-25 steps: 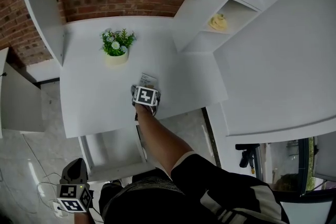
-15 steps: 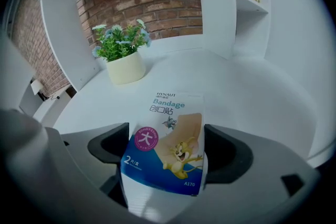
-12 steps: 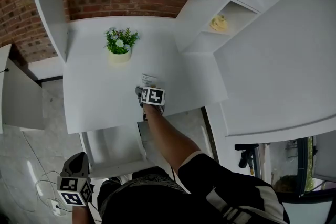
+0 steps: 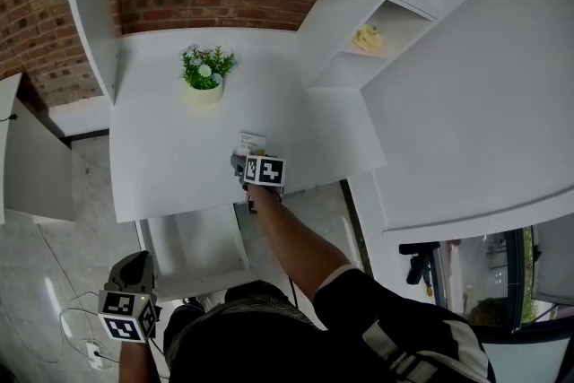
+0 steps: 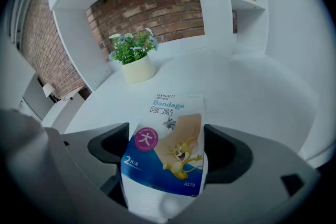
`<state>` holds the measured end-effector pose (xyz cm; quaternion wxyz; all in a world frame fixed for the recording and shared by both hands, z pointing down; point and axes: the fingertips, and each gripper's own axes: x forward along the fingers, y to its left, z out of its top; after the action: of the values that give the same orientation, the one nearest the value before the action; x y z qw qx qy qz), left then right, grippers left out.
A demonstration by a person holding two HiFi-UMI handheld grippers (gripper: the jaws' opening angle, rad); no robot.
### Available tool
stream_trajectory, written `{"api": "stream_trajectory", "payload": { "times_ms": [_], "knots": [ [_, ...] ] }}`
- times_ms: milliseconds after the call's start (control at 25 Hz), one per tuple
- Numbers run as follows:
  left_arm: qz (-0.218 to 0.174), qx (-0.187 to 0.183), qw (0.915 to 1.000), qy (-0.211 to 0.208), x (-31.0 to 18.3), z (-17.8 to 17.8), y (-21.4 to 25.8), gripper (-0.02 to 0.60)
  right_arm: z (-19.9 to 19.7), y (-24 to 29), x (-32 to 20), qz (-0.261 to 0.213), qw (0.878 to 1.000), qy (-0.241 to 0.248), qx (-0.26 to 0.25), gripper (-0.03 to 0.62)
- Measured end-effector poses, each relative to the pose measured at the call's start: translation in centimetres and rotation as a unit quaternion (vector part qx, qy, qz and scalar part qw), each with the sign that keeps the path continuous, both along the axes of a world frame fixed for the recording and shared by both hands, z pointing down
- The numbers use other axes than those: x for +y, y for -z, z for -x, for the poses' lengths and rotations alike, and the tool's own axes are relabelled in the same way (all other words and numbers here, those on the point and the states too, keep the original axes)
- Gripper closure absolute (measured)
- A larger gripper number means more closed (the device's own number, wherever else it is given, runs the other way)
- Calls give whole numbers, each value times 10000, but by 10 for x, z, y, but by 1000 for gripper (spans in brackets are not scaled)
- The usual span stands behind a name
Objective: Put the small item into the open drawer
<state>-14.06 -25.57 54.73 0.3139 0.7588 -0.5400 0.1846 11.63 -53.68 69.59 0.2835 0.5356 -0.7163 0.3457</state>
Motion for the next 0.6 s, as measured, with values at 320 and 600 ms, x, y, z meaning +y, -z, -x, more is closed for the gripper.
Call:
{"api": "stream_trajectory", "payload": {
  "times_ms": [320,600],
  "knots": [
    [-162,44,9997,-201,4,-5,5,563,13,22,29,-151,9993,292,-154,152],
    [-289,61,9990,-322,13,-9,8,563,30,47,58,-309,9973,490,-447,152]
  ]
}}
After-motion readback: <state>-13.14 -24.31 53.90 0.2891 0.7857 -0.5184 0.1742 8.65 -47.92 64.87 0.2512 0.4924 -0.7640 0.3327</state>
